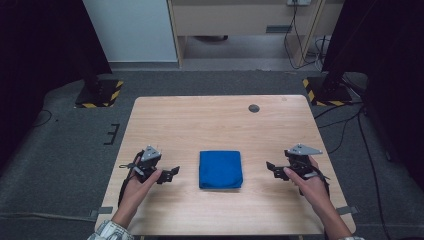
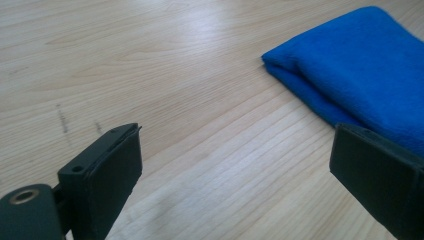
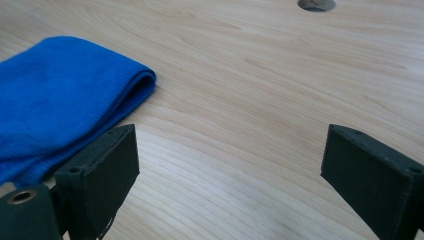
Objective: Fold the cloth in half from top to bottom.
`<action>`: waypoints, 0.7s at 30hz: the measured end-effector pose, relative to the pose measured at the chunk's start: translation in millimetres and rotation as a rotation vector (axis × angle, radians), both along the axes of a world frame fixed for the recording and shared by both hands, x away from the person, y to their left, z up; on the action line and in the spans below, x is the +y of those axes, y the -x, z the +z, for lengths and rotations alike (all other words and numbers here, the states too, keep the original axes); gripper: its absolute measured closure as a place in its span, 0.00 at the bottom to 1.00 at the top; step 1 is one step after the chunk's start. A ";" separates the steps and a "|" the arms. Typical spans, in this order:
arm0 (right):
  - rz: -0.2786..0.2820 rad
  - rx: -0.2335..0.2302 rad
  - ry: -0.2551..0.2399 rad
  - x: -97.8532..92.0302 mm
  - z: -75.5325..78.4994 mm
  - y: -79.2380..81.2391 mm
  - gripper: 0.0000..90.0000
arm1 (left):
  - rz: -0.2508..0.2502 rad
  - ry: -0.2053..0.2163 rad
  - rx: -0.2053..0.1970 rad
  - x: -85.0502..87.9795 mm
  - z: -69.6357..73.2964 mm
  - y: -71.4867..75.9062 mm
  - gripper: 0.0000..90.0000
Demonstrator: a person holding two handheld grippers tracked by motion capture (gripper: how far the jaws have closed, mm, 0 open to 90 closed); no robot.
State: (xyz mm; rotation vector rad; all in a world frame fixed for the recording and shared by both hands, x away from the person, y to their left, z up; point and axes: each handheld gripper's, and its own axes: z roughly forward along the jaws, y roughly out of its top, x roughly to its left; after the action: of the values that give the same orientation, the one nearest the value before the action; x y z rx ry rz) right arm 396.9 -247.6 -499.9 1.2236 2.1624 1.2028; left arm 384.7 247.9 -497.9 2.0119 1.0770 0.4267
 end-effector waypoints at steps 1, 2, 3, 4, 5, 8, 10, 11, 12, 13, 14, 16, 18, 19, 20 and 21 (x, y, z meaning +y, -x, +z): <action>-0.009 0.007 0.000 -2.2 -1.5 -0.4 0.09 | -0.001 -0.007 0.003 1.8 -0.6 -0.9 0.07; -0.012 0.014 0.007 -4.8 -2.9 -0.9 0.09 | -0.005 -0.018 0.008 3.6 -1.4 -2.0 0.07; -0.017 0.019 0.011 -7.1 -4.6 -1.8 0.09 | -0.006 -0.028 0.013 5.4 -2.5 -3.2 0.07; -0.020 0.024 0.016 -9.5 -6.1 -2.9 0.10 | -0.006 -0.036 0.017 7.0 -3.8 -4.5 0.07; -0.027 0.030 0.016 -11.5 -7.6 -3.7 0.10 | -0.006 -0.044 0.024 8.7 -5.0 -6.0 0.07; -0.034 0.043 0.020 -15.6 -10.3 -6.6 0.10 | -0.003 -0.057 0.038 11.7 -7.5 -9.5 0.07; -0.058 0.075 0.009 -20.8 -15.0 -13.6 0.10 | 0.007 -0.073 0.046 15.5 -9.3 -16.1 0.07; -0.065 0.079 0.016 -22.7 -16.6 -17.3 0.10 | 0.015 -0.076 0.047 16.3 -9.8 -18.9 0.07; -0.077 0.084 0.024 -24.0 -18.0 -21.3 0.11 | 0.020 -0.082 0.048 16.9 -9.9 -22.0 0.07; -0.082 0.085 0.031 -25.6 -18.8 -25.6 0.12 | 0.024 -0.087 0.049 17.5 -9.9 -25.4 0.07; -0.091 0.092 0.029 -26.5 -19.1 -30.1 0.12 | 0.036 -0.087 0.052 17.7 -10.1 -28.9 0.07; -0.110 0.100 0.030 -27.0 -20.0 -39.1 0.12 | 0.041 -0.093 0.058 17.8 -10.3 -36.9 0.07; -0.121 0.109 0.031 -26.3 -20.1 -47.5 0.12 | 0.055 -0.089 0.063 16.8 -10.8 -45.1 0.07; -0.121 0.109 0.031 -26.3 -20.1 -47.5 0.12 | 0.055 -0.089 0.063 16.8 -10.8 -45.1 0.07; -0.131 0.117 0.027 -24.9 -20.0 -55.3 0.12 | 0.064 -0.093 0.075 14.8 -11.7 -52.9 0.07; -0.137 0.118 0.025 -24.0 -19.8 -58.5 0.12 | 0.066 -0.095 0.075 13.5 -11.9 -56.0 0.07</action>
State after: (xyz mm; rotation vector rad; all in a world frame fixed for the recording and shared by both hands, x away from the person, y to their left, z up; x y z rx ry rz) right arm 455.5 -271.6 -519.7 1.4401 2.1289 1.0691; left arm 440.8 261.4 -509.9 2.0945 1.1914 0.4473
